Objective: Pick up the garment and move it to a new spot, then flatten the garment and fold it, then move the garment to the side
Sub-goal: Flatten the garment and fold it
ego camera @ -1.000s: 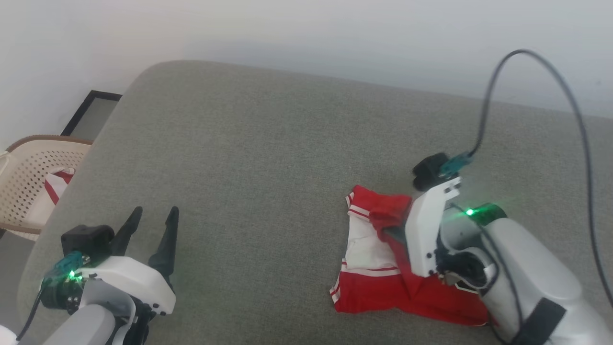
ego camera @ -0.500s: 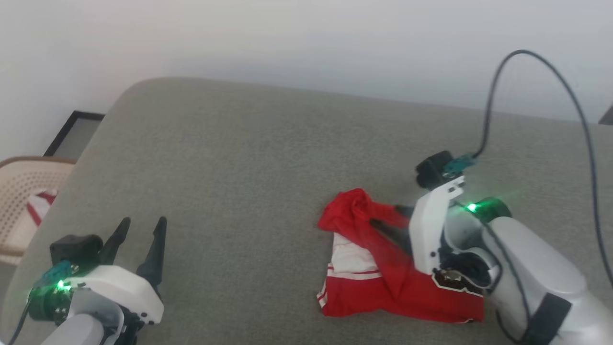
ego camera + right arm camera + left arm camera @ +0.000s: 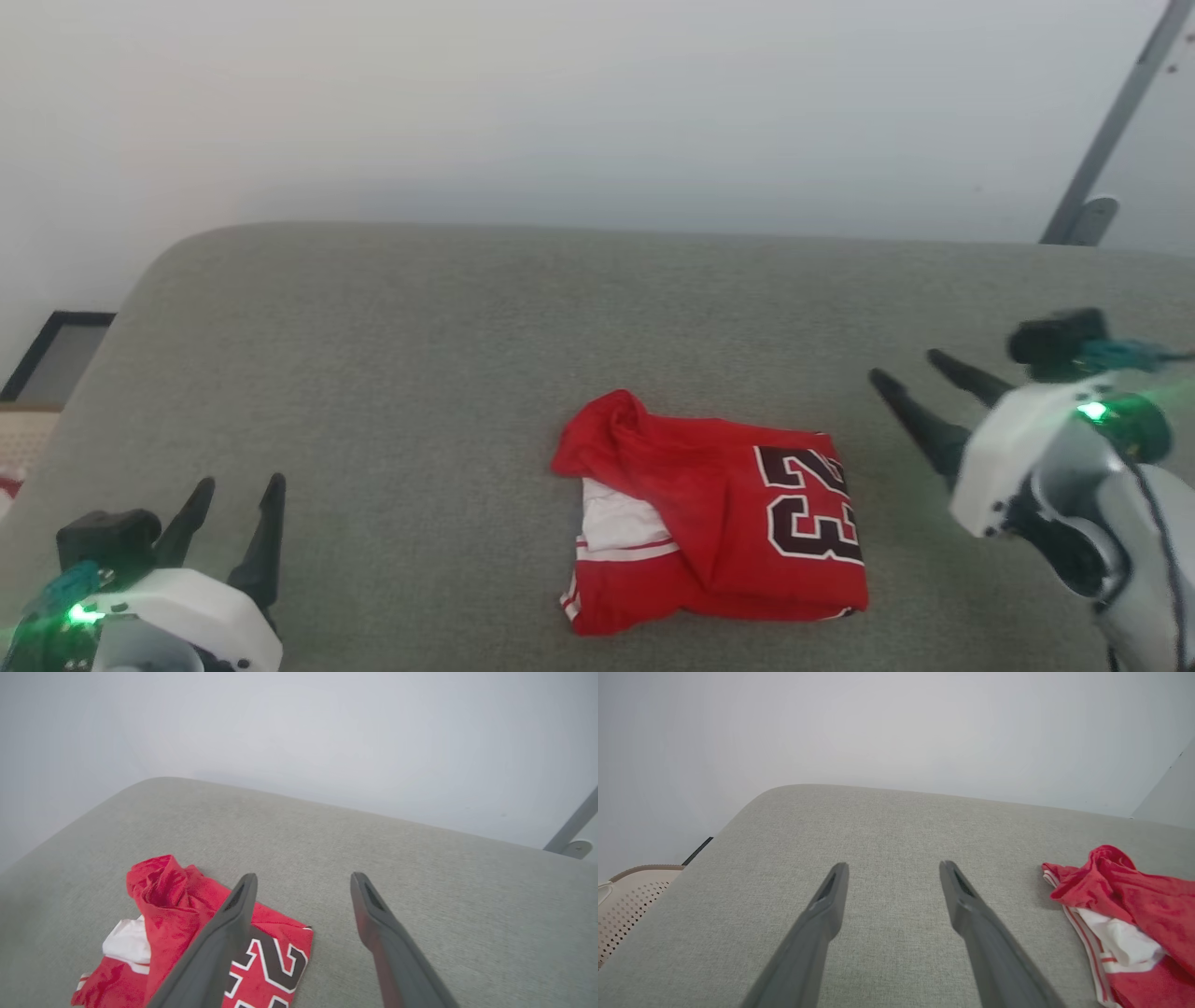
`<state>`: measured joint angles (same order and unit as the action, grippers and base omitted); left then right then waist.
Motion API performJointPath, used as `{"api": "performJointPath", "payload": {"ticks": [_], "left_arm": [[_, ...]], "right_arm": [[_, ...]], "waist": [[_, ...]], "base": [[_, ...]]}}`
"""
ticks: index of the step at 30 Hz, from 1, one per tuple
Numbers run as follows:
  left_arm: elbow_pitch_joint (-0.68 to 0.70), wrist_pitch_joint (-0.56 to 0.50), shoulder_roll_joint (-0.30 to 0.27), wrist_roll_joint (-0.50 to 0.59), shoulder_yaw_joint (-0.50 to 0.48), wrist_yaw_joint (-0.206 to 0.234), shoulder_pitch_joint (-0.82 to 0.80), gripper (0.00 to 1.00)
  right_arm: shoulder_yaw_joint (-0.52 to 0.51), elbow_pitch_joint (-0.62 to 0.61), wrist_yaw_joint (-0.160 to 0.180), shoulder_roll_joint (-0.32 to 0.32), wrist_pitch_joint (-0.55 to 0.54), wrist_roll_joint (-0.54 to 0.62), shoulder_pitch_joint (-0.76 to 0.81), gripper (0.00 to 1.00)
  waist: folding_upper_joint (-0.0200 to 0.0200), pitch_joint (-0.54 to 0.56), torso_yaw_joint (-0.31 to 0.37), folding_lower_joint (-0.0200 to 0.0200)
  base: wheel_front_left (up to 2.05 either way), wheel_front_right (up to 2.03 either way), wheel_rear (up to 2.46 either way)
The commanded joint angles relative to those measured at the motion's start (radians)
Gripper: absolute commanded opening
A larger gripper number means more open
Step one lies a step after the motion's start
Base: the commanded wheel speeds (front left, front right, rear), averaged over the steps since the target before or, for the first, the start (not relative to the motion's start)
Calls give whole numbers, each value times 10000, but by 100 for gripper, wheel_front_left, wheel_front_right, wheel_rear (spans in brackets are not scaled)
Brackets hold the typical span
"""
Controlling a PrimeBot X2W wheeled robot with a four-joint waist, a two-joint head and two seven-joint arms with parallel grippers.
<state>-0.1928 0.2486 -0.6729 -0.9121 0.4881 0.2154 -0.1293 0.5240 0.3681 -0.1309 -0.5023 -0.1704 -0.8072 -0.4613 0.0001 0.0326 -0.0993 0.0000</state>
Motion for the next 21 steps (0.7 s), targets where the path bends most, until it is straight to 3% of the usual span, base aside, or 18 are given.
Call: {"api": "performJointPath", "payload": {"ticks": [1,10,21], "left_arm": [[59,65,-52,4,-83,55,205,100],[275,117,-208,-78,-429,141,685,100],[400,159,-162,-13,-763,157,1003,100]], "right_arm": [[-305,-125,4,-87,372,183,334,100],[-2237,-429,5,-200,1904,1081,1780,100],[-4045,-751,5,503,2609,1837,3402,100]], "waist": [[-1,108,221,0],[-1,268,712,0],[-1,391,955,0]], "base": [[0,0,0],[0,0,0],[0,0,0]]}}
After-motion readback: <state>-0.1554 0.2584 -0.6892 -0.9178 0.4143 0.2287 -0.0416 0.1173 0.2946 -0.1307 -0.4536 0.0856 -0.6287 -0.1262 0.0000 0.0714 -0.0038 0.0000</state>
